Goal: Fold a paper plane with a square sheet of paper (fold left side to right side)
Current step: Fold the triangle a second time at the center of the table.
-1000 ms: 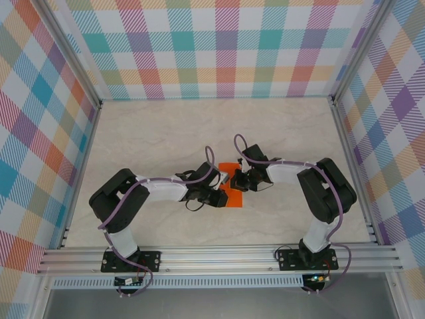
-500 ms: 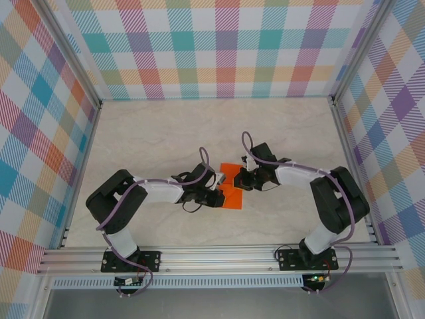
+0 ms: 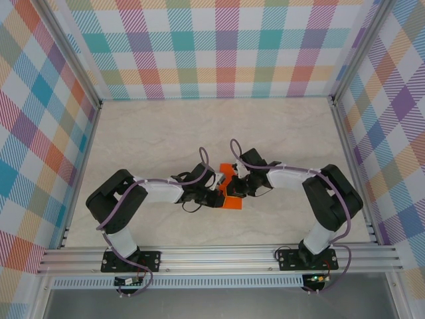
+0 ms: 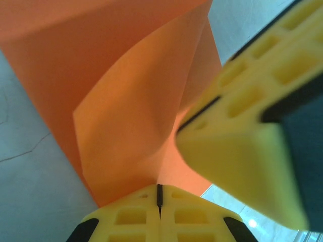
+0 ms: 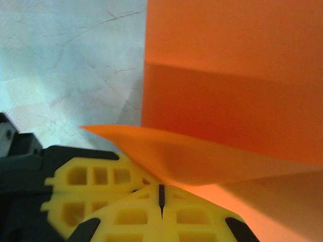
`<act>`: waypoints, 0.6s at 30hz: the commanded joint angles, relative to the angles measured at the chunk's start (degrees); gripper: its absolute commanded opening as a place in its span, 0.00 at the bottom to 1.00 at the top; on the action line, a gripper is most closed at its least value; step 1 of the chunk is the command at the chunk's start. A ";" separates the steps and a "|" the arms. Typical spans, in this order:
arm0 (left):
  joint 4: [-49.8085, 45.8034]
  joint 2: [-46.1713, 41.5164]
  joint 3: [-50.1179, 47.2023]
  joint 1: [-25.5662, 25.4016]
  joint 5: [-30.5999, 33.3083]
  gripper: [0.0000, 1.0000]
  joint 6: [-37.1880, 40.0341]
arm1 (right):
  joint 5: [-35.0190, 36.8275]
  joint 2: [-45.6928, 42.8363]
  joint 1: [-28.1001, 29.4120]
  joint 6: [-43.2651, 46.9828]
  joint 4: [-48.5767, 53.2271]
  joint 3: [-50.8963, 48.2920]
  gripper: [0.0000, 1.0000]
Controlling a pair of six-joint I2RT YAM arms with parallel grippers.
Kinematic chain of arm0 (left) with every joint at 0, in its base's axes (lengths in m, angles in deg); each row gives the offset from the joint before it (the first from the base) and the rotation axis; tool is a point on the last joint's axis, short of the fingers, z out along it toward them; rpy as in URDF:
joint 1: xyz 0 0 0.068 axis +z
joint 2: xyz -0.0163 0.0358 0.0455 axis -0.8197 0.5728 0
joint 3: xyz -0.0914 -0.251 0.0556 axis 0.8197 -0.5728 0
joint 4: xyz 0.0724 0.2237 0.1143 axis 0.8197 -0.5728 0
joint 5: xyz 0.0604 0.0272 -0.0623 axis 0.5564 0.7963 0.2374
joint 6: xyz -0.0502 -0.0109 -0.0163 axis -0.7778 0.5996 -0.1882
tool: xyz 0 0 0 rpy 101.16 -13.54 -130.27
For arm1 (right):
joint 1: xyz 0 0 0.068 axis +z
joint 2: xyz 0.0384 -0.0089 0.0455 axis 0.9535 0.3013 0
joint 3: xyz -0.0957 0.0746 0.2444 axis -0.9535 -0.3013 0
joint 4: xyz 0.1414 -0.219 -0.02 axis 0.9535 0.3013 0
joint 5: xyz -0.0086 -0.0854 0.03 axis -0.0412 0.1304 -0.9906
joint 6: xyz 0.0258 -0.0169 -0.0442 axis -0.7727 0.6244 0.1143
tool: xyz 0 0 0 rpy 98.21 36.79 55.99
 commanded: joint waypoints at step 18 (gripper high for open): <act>-4.56 2.09 -0.63 0.51 1.24 0.00 0.03 | 5.63 6.27 -2.11 5.75 8.73 3.72 0.02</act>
